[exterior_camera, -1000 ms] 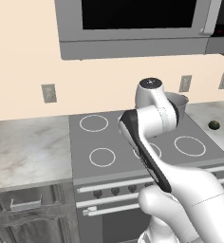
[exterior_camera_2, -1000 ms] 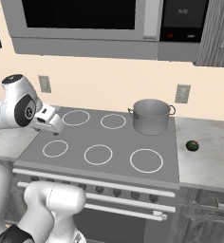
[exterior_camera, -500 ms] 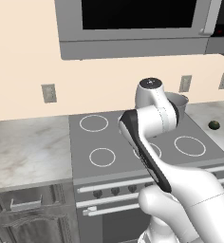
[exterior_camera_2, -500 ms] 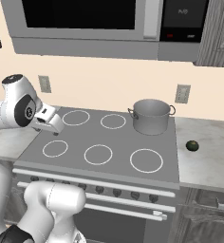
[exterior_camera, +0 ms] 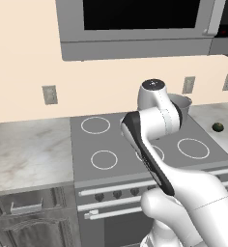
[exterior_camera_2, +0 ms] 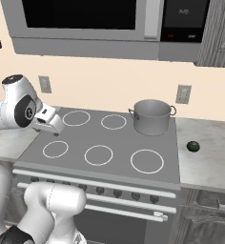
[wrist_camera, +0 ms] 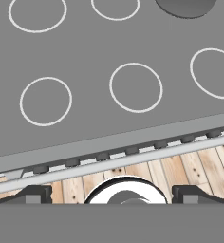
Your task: Turn on the burner for the pot on the stove. Wait thirty seconds for the pot to heat up. Then add the squash to the pot.
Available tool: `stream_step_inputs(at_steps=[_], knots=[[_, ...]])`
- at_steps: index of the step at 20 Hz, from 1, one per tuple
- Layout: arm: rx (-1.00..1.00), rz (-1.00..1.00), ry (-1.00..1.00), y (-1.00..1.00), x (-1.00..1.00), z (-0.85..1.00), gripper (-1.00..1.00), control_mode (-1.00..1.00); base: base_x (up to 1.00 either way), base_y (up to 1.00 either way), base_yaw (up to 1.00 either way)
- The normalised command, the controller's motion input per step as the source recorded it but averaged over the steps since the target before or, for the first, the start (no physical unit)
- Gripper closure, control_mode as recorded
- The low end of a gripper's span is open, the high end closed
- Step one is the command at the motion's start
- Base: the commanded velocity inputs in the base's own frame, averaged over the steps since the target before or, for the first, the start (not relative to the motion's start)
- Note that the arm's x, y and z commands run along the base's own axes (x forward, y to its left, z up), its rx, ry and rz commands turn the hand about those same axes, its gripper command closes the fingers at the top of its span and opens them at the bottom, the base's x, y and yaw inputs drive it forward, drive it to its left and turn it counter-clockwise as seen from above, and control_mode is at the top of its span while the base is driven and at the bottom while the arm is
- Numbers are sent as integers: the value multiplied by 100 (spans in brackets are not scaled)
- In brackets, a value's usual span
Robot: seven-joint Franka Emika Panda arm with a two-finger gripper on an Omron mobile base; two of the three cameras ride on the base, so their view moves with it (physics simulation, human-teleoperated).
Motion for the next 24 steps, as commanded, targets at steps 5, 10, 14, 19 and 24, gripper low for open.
stream_step_inputs(at_steps=[5, 10, 14, 19, 24], knots=[[0, 0, 0, 0, 0, 0, -100, -100, 0, 0, 0], [0, 0, 0, 0, 0, 0, -100, -100, 0, 0, 0], [0, 0, 0, 0, 0, 0, -100, -100, 0, 0, 0], [0, 0, 0, 0, 0, 0, -100, -100, 0, 0, 0], [0, 0, 0, 0, 0, 0, -100, -100, 0, 0, 0]])
